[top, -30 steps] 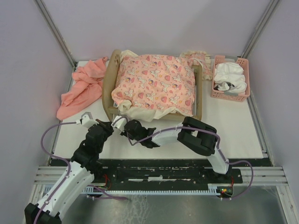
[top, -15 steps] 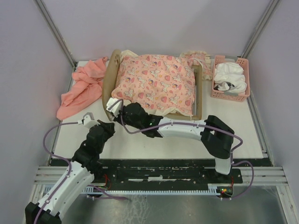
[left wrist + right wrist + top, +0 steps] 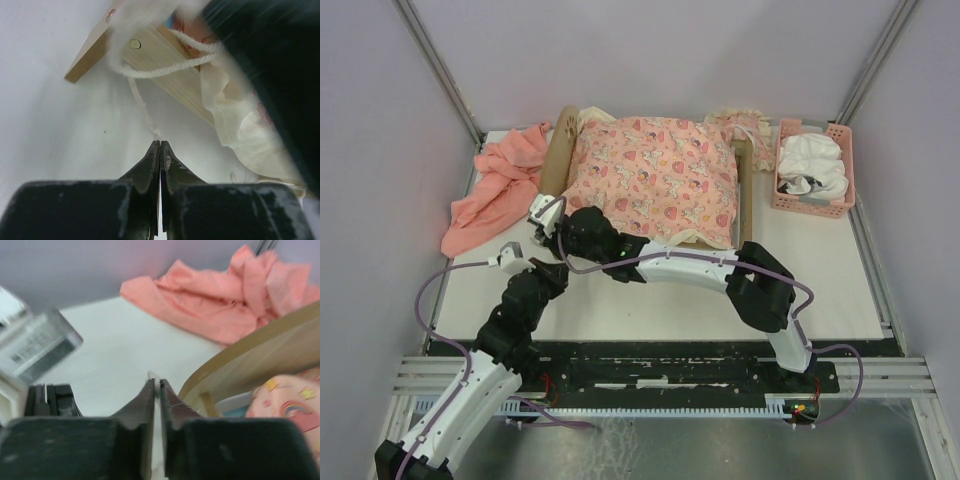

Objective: Set up the pet bed

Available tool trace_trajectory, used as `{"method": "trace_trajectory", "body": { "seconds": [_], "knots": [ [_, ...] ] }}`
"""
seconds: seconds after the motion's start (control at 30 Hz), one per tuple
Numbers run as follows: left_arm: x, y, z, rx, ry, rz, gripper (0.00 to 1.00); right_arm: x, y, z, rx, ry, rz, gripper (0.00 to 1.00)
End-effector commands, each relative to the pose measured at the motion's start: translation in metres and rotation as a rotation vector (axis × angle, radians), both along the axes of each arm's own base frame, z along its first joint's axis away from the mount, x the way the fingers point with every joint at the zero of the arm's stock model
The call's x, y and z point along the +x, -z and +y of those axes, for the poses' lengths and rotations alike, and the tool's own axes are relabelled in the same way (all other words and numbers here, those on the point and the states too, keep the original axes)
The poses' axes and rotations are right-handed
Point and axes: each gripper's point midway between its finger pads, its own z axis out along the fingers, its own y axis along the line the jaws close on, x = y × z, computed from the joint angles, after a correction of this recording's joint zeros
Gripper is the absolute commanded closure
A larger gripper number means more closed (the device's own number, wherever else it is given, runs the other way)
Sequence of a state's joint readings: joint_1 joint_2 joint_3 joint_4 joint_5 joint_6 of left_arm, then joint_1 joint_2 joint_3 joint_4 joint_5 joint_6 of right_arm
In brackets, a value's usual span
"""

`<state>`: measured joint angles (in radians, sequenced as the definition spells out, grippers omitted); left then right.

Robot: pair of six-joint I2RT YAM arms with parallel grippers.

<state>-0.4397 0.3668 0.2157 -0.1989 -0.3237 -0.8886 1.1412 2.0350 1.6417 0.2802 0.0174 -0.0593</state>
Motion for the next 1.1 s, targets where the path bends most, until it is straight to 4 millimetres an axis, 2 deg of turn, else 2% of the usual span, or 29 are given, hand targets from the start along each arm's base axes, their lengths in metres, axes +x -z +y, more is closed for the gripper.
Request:
{"method": "trace_trajectory", "body": {
  "seconds": [0.0,0.07,0.17,0.3,0.43,0.57,0.73,0.83,0.93,1.07],
  "knots": [
    [0.007,-0.023,-0.006,-0.032,0.016,-0.068,0.97,-0.004,0.035,0.000,-0.034,-0.018,0.058,0.78],
    [0.008,-0.023,-0.007,-0.035,0.020,-0.071,0.97,-0.003,0.039,-0.006,-0.053,-0.014,0.061,0.61],
    [0.011,-0.023,-0.005,-0.028,0.007,-0.074,0.97,-0.004,0.039,-0.014,-0.058,-0.054,0.084,0.47],
    [0.015,-0.022,-0.008,-0.041,0.005,-0.075,0.97,0.002,0.035,-0.028,-0.056,-0.024,0.099,0.44],
    [0.020,-0.026,-0.007,-0.032,-0.003,-0.068,0.97,0.012,0.024,-0.054,-0.020,0.012,0.067,0.47],
    [0.024,-0.031,-0.007,-0.053,-0.006,-0.054,0.97,0.001,0.034,-0.081,-0.133,-0.085,-0.162,0.47],
    [0.028,-0.034,-0.006,-0.102,-0.001,-0.035,0.97,-0.024,0.061,-0.102,-0.307,-0.301,-0.508,0.45],
    [0.032,-0.038,-0.001,-0.107,-0.013,-0.033,0.97,-0.040,0.084,-0.104,-0.419,-0.451,-0.666,0.45],
    [0.034,-0.043,0.001,-0.121,-0.024,-0.030,0.97,-0.039,0.115,-0.099,-0.576,-0.542,-0.797,0.45],
    [0.033,-0.043,0.005,-0.137,-0.049,-0.002,0.97,-0.027,0.138,-0.084,-0.697,-0.584,-0.949,0.44]
  ]
}}
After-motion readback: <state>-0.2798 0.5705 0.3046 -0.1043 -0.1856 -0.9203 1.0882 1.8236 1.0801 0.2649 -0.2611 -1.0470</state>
